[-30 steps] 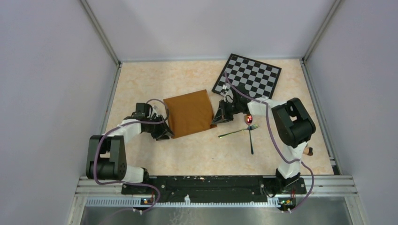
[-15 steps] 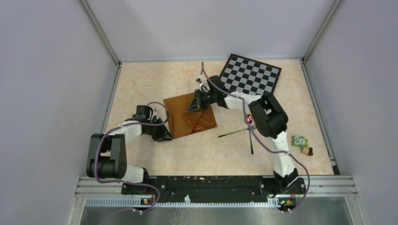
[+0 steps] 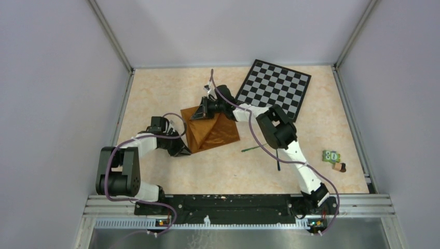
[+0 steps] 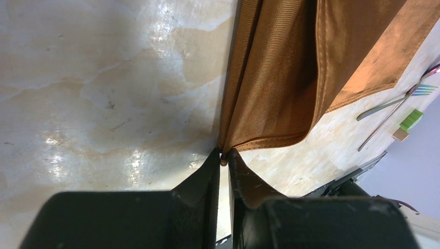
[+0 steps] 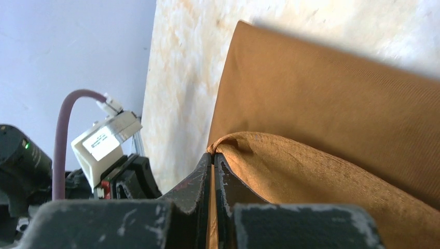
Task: Fold the napkin into a case and place the utensils inside
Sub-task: Fold the top corner of the square-folded napkin into a folded napkin.
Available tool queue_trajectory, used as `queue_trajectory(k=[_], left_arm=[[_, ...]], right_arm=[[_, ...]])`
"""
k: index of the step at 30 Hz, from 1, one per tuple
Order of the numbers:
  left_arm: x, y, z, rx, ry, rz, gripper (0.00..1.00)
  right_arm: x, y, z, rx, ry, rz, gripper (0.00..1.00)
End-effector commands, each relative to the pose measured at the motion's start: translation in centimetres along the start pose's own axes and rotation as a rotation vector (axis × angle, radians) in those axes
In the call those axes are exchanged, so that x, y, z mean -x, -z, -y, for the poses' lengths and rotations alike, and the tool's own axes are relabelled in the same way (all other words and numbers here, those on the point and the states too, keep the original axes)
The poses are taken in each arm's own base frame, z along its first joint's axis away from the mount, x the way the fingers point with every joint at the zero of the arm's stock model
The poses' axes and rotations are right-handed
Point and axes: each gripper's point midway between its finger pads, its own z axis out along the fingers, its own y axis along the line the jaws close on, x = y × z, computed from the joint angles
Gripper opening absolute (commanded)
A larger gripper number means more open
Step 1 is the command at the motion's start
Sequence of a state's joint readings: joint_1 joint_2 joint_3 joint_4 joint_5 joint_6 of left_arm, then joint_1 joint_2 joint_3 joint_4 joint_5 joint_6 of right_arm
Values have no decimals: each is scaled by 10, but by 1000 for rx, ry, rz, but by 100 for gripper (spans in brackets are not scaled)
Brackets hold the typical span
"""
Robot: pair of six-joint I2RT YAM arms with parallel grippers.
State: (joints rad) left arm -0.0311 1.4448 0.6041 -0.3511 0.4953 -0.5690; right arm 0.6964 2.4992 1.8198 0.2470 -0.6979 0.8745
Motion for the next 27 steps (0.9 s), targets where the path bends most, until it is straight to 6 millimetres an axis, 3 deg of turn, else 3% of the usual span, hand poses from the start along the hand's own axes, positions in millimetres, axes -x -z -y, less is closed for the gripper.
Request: queue_trajectory(k=[1, 17, 27], left_arm=[[0, -5, -28, 126, 3, 23, 16], [1, -3, -29, 141, 6, 34, 12], [3, -1, -23, 118, 10, 35, 14]], right_arm=[[33, -9, -17, 54, 60, 91, 0], [53, -31, -7, 53, 65, 113, 0], [54, -38, -5, 72, 72, 103, 0]])
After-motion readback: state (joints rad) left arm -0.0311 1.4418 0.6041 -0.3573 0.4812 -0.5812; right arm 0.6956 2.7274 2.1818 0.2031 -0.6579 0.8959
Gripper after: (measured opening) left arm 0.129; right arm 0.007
